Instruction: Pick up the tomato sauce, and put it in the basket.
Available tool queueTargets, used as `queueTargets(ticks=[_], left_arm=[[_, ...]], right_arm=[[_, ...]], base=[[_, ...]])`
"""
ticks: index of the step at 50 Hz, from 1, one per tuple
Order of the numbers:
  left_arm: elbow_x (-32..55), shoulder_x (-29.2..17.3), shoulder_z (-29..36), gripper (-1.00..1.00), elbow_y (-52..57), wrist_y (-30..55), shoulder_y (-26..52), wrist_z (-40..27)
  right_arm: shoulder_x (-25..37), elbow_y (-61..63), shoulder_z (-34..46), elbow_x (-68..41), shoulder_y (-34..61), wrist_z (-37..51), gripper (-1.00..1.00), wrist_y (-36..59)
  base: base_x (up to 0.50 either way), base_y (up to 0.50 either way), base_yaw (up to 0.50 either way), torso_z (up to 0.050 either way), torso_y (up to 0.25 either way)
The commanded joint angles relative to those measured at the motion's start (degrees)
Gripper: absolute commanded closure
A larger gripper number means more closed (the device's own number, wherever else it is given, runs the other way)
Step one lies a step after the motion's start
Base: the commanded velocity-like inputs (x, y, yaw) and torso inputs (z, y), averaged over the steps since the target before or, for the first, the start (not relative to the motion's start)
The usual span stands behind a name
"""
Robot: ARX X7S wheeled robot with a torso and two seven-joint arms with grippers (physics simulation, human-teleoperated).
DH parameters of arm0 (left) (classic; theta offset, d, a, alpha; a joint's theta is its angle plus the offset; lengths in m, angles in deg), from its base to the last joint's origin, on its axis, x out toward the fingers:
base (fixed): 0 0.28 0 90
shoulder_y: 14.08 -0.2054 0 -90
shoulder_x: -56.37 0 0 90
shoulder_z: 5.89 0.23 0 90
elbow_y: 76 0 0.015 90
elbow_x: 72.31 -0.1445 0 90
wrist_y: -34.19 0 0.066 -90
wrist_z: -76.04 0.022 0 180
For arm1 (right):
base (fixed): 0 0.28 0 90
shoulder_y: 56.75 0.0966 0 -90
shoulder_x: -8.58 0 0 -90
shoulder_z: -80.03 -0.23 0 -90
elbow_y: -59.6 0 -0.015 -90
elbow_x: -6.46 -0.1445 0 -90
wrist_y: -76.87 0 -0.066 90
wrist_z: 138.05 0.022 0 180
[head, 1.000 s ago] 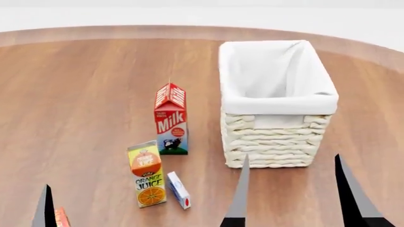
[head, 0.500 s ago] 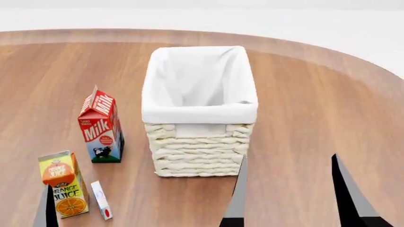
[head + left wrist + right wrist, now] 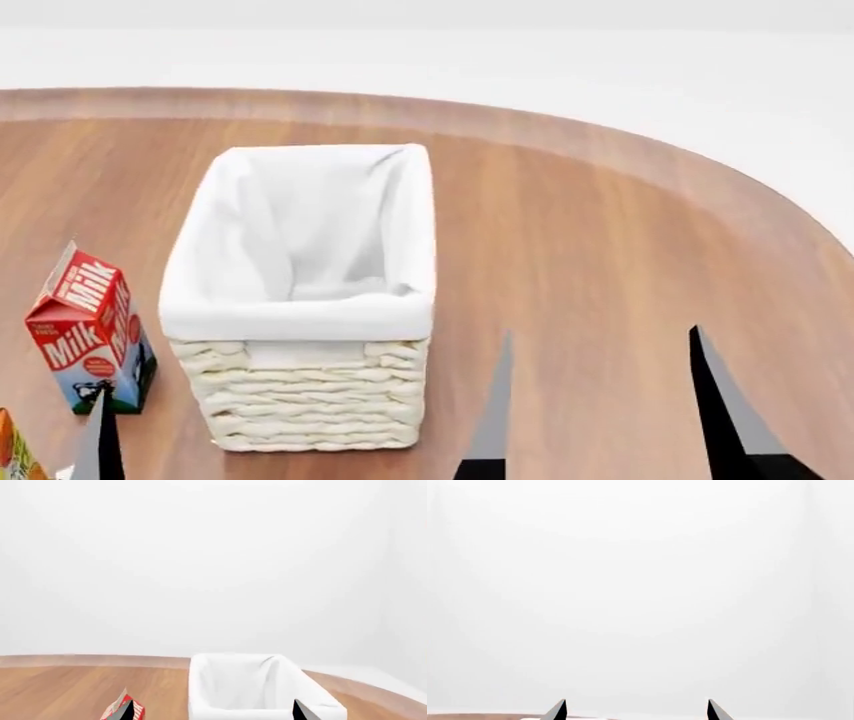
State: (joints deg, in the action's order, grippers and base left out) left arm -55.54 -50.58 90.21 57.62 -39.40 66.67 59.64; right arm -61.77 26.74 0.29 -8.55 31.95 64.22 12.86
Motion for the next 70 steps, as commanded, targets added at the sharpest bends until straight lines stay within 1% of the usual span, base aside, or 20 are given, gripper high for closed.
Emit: queueTargets(ticks=[1, 11, 19, 24, 31, 41, 46, 47, 48, 50, 51, 52, 53, 62, 65, 66, 67, 70], left_arm=[[1.08, 0.8, -1.86, -1.0, -0.62, -0.42, 0.15, 1.84], [1.26, 0.44, -1.52, -1.0, -0.64, -0.71, 0.06, 1.5], [1.47, 0.22, -1.33, -1.0, -0.68, -0.9, 0.1, 1.2], [1.47, 0.09, -1.15, -1.0, -0.88, -1.16, 0.08, 1.07], [1.47, -0.08, -0.91, -1.0, -1.15, -1.54, -0.02, 0.88], [1.62, -0.36, -0.73, -1.0, -1.44, -1.97, -0.06, 0.62], [1.66, -0.46, -0.63, -1.0, -1.99, -2.1, 0.13, 0.49], [1.82, -0.48, -0.68, -1.0, -2.07, -2.17, 0.08, 0.51], [1.77, -0.53, -0.65, -1.0, -1.94, -2.03, 0.09, 0.39], [1.82, -0.59, -0.59, -1.0, -1.87, -1.99, 0.11, 0.3], [1.78, -0.61, -0.53, -1.0, -1.91, -2.08, 0.09, 0.29], [1.69, -0.62, -0.45, -1.0, -2.07, -2.17, 0.07, 0.26], [1.77, -0.66, -0.44, -1.0, -1.96, -2.1, 0.06, 0.22], [1.97, -0.91, -0.32, -1.0, -1.93, -2.05, 0.14, -0.17], [3.55, -0.97, -0.74, -1.0, -1.94, -1.19, 0.4, -0.19], [3.99, -1.08, -0.85, -1.0, -1.68, -2.25, 0.0, 0.47], [3.48, -1.15, -0.63, -1.0, -1.44, -1.18, 0.27, -0.22], [3.96, -1.18, -0.71, -1.0, -1.52, -1.79, 0.04, 0.06]], right_arm=[[0.07, 0.24, 1.43, 3.01, 1.33, -0.44, -1.0, 2.41], [0.67, -0.16, 1.36, 3.05, 0.66, 0.21, -1.0, 0.06], [0.55, -0.81, 0.78, 3.02, -0.36, 0.95, -1.0, -3.14], [1.2, -1.1, 1.83, 4.36, -0.38, 1.28, -1.0, -2.71], [1.81, -0.65, 3.1, 5.45, 0.15, 1.69, -1.0, -1.3], [2.22, -1.08, 3.63, 5.27, 0.32, 1.75, -1.0, -1.65], [1.64, -1.57, 2.13, 3.16, 0.38, 2.15, -1.0, -1.93], [1.09, -2.0, 1.13, 1.07, 0.32, 2.07, -1.0, -1.77], [1.27, -1.7, 1.39, 1.9, 0.8, 2.73, -1.0, -0.46], [1.21, -2.04, 1.1, 0.65, 0.27, 1.84, -1.0, -2.58], [1.28, -1.97, 0.99, 0.48, 0.43, 2.14, -1.0, -1.7], [1.57, -2.02, 1.48, 1.74, -0.09, 1.67, -1.0, -4.28], [1.61, -1.52, 1.4, 1.24, 0.07, 2.01, -1.0, -2.91], [1.97, -2.32, 1.98, 1.76, 0.33, 2.46, -1.0, -3.28], [2.11, -2.02, 2.09, 1.96, 0.27, 2.67, -1.0, -3.54], [2.09, -2.23, 1.93, 1.94, 0.08, 2.76, -1.0, -3.94], [2.14, -2.15, 1.99, 1.93, 0.11, 2.83, -1.0, -3.81], [2.22, -2.23, 2.19, 2.02, 0.18, 2.95, -1.0, -3.96]], base=[[0.5, 0.17, 0.0, 0.0, 0.0], [0.48, 0.19, 0.0, 0.0, 0.001], [0.0, 0.0, 0.0, 0.0, 0.0], [0.0, 0.0, 0.02, 0.0, 0.0], [0.0, 0.0, 0.5, 0.0, 0.0], [0.0, 0.0, 0.5, 0.0, 0.0], [0.0, 0.0, 0.5, 0.0, 0.0], [0.0, 0.0, 0.0, 0.0, 0.0], [0.0, 0.0, 0.0, 0.0, 0.0], [0.0, 0.0, 0.0, 0.0, 0.0], [0.0, 0.0, 0.0, 0.0, 0.0], [0.06, 0.01, 0.0, 0.0, 0.0], [0.5, 0.07, 0.0, 0.0, 0.0], [0.5, 0.07, 0.0, 0.0, 0.001], [0.0, 0.0, 0.0, 0.0, 0.0], [0.0, 0.0, 0.0, 0.033, 0.012], [0.0, 0.0, 0.0, 0.048, 0.018], [0.0, 0.0, 0.0, 0.047, 0.016]])
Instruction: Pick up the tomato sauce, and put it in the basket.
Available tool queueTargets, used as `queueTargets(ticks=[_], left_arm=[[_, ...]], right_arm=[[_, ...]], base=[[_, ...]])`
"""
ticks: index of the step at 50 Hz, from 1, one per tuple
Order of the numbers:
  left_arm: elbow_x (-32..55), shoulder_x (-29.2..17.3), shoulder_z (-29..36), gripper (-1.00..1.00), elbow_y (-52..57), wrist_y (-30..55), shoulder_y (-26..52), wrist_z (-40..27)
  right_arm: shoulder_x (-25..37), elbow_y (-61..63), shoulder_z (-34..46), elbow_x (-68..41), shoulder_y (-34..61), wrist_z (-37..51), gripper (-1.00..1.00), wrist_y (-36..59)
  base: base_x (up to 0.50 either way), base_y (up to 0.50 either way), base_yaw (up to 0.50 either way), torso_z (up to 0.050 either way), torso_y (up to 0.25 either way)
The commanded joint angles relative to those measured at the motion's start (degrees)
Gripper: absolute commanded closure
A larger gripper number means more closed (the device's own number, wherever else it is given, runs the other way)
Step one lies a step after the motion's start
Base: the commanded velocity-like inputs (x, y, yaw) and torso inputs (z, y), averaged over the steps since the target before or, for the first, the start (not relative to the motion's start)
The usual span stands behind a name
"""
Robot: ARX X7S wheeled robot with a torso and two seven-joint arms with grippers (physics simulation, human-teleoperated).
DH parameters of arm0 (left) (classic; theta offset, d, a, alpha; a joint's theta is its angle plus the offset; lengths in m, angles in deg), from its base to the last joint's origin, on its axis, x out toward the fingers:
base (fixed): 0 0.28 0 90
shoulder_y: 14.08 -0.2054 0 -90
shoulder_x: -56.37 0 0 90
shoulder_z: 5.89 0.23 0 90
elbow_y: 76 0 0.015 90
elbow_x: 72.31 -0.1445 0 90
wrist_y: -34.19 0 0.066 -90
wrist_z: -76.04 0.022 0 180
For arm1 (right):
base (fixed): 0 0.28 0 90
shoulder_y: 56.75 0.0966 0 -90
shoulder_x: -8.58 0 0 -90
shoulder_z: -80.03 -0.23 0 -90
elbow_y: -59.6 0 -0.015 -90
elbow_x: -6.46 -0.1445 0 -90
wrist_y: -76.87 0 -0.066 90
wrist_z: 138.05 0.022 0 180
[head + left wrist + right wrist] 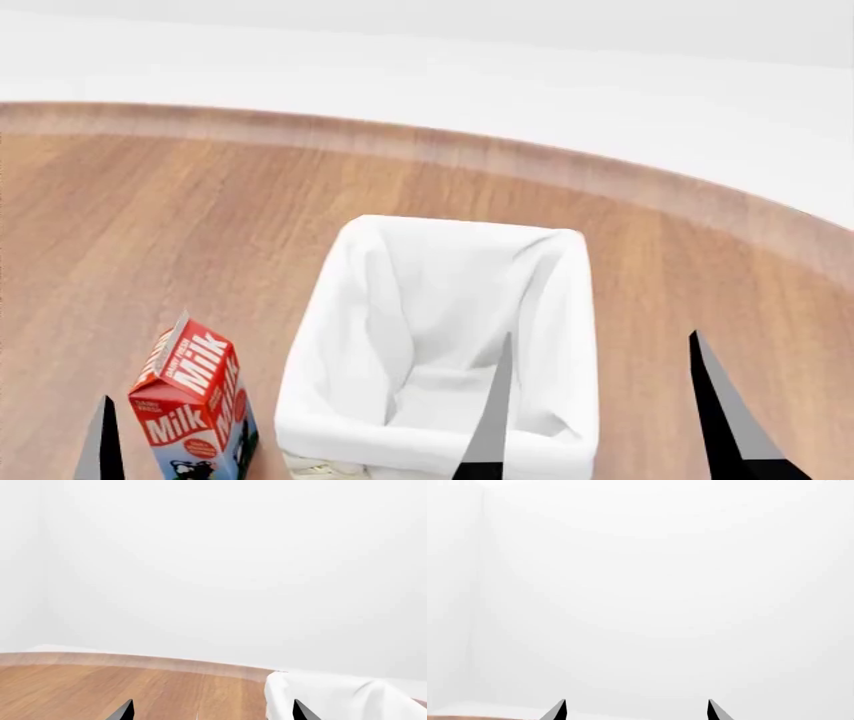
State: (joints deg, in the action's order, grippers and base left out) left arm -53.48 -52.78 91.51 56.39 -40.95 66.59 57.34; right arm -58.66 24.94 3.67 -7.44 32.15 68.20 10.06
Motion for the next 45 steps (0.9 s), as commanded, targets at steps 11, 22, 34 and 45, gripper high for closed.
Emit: queueTargets(ticks=[11, 22, 34, 45], left_arm=[[2.55, 0.64, -1.74, -1.0, 0.24, 0.2, 0.17, 2.03], [3.09, 0.47, -1.62, -1.0, -0.19, -0.69, -0.1, 2.32], [3.04, -0.07, -1.35, -1.0, 0.45, -0.05, 0.1, 1.76], [1.58, -0.81, -0.16, -1.0, 0.3, -0.02, 0.32, 1.83]], right_arm=[[-0.49, -0.61, -1.0, 0.64, -0.04, -0.68, -1.0, -1.65], [-0.13, -0.56, -0.61, 0.48, 0.07, -0.26, -1.0, -1.72], [0.35, -0.01, -0.78, 0.08, 0.27, 0.47, -1.0, -1.31], [0.79, -0.39, -0.62, -0.17, 0.37, 0.72, -1.0, -1.92]], base=[[0.0, 0.0, 0.0, 0.047, 0.016], [0.0, 0.0, 0.0, 0.047, 0.015], [0.0, 0.0, 0.0, 0.047, 0.014], [0.0, 0.0, 0.0, 0.047, -0.093]])
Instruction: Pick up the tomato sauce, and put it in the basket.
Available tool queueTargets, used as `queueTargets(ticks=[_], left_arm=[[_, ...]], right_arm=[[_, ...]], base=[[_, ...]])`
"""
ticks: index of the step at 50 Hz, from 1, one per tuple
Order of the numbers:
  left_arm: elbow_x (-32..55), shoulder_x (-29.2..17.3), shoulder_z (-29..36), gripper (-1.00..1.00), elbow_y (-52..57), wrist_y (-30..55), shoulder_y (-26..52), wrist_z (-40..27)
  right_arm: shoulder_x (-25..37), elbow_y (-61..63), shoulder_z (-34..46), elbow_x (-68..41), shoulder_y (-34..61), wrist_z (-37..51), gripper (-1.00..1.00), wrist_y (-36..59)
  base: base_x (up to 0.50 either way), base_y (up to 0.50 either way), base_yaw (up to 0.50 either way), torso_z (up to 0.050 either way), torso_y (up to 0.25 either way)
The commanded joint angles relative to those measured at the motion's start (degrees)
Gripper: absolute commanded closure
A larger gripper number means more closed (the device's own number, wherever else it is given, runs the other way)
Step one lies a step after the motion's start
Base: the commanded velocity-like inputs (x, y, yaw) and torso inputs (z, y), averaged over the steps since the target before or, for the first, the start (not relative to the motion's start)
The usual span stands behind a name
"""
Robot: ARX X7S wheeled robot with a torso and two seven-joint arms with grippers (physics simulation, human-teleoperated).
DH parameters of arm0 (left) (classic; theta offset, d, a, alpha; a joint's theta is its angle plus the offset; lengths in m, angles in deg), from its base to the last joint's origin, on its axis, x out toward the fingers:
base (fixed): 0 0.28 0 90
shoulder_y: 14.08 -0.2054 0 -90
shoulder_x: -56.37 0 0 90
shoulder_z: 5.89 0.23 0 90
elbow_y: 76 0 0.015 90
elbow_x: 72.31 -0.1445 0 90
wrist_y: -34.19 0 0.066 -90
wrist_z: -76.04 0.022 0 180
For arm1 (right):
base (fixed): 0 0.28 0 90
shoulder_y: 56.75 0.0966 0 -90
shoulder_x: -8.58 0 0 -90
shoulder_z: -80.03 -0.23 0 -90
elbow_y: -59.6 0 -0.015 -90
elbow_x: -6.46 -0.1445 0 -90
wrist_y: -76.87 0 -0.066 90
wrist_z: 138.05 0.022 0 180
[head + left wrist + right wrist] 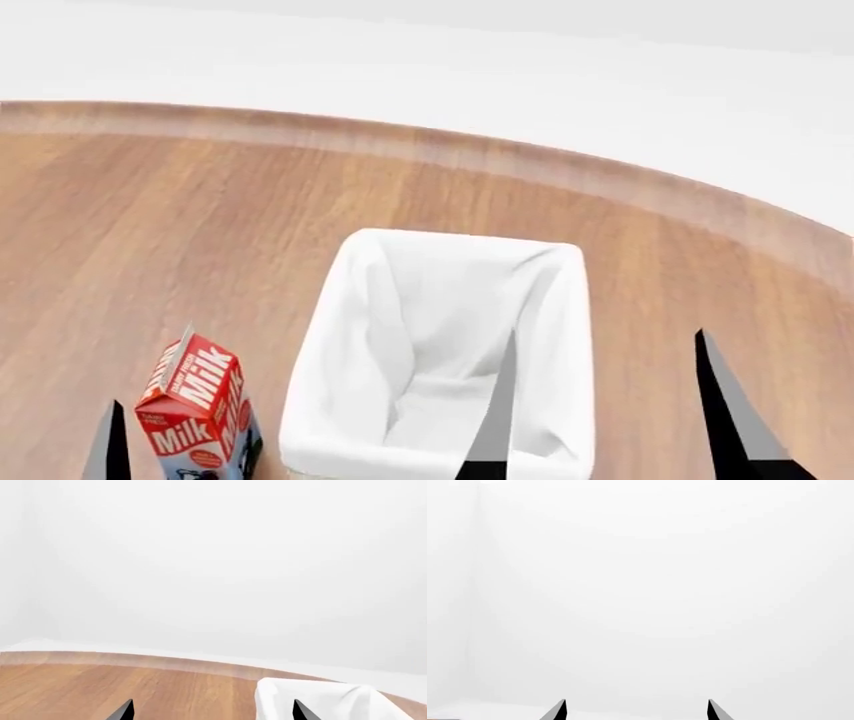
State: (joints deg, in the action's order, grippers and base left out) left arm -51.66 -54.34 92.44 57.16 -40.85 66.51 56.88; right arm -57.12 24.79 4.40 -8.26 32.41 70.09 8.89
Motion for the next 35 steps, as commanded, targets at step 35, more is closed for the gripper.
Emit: queueTargets(ticks=[35], left_arm=[[-1.26, -0.32, 0.41, -1.0, -1.14, -0.06, 0.5, 1.96]], right_arm=[[0.53, 0.21, -0.58, 0.03, 0.25, 0.39, -1.0, -0.94]], base=[[0.0, 0.0, 0.0, 0.046, -0.153]])
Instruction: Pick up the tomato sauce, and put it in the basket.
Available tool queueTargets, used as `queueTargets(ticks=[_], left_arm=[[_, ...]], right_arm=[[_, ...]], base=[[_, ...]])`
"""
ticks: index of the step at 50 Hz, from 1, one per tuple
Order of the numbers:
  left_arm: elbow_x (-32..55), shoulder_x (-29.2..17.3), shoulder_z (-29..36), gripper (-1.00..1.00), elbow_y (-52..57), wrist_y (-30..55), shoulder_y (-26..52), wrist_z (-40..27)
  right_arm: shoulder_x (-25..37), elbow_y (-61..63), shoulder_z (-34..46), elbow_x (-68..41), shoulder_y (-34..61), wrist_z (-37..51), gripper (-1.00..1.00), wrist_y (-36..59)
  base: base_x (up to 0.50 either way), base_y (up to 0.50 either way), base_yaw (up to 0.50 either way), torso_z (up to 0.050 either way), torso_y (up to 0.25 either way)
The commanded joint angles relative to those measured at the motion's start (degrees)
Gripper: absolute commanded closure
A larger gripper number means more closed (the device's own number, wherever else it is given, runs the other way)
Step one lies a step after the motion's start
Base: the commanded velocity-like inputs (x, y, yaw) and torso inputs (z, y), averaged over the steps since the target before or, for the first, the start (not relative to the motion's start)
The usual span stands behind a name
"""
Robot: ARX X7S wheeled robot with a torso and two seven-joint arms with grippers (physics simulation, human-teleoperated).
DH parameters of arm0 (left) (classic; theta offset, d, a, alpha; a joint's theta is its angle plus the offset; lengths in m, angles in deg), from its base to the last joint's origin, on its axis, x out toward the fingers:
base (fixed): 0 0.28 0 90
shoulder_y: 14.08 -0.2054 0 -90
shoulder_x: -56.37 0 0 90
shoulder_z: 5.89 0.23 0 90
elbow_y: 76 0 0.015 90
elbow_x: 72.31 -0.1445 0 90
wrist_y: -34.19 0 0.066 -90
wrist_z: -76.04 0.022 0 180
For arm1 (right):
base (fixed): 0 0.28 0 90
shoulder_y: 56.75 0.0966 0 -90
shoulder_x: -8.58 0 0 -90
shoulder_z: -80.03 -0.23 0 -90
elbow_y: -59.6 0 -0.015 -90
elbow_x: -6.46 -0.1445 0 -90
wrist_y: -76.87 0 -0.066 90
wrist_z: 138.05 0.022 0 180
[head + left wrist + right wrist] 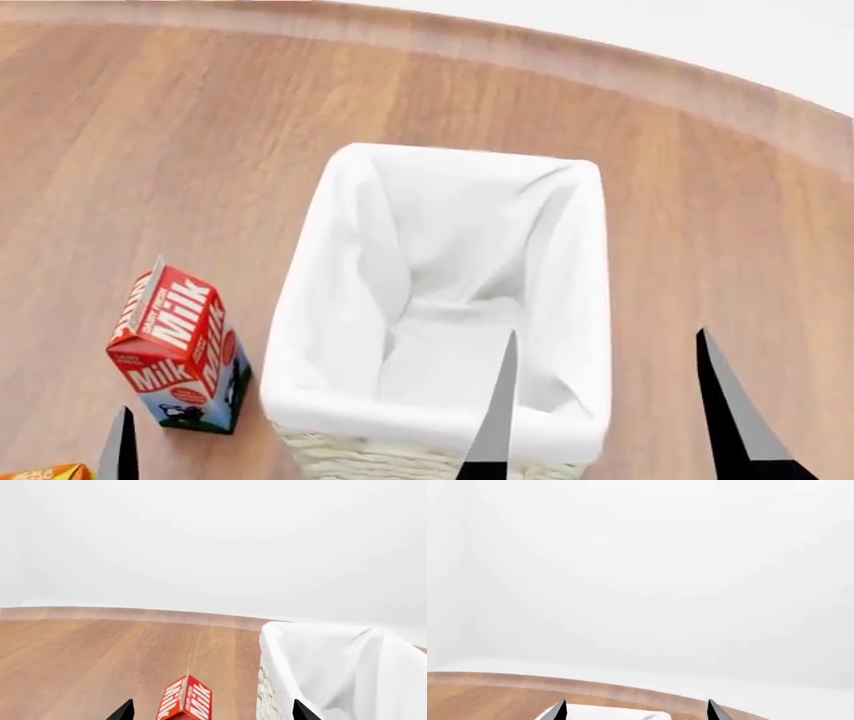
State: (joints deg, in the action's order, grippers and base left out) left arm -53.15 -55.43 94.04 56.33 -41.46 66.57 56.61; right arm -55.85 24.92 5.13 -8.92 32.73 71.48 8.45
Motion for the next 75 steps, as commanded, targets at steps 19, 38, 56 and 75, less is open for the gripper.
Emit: queueTargets(ticks=[19, 38, 56, 75], left_arm=[[16.94, -6.37, -8.65, -1.0, 3.16, 1.87, -5.28, 8.38], [12.41, -17.04, -4.93, -1.0, 8.95, 11.62, -4.64, 9.24], [7.88, -23.37, -0.13, -1.0, 12.87, 18.61, -1.73, 9.12], [10.57, -32.46, 0.83, -1.0, 16.24, 31.51, 0.98, 8.36]], right_arm=[[-0.22, -0.89, -1.28, -0.01, -0.1, -0.57, -1.0, -1.67], [0.35, -0.92, -1.0, -0.55, 0.26, 0.0, -1.0, -1.72], [0.91, -0.32, -0.52, -0.66, 0.36, 0.79, -1.0, -1.57], [1.22, -1.34, 0.27, -0.6, 0.49, 1.08, -1.0, -2.37]], base=[[0.0, 0.0, 0.0, 0.005, -0.016], [0.0, 0.0, 0.0, 0.0, 0.0], [0.0, 0.0, 0.0, 0.0, 0.0], [0.0, 0.0, 0.0, 0.0, 0.0]])
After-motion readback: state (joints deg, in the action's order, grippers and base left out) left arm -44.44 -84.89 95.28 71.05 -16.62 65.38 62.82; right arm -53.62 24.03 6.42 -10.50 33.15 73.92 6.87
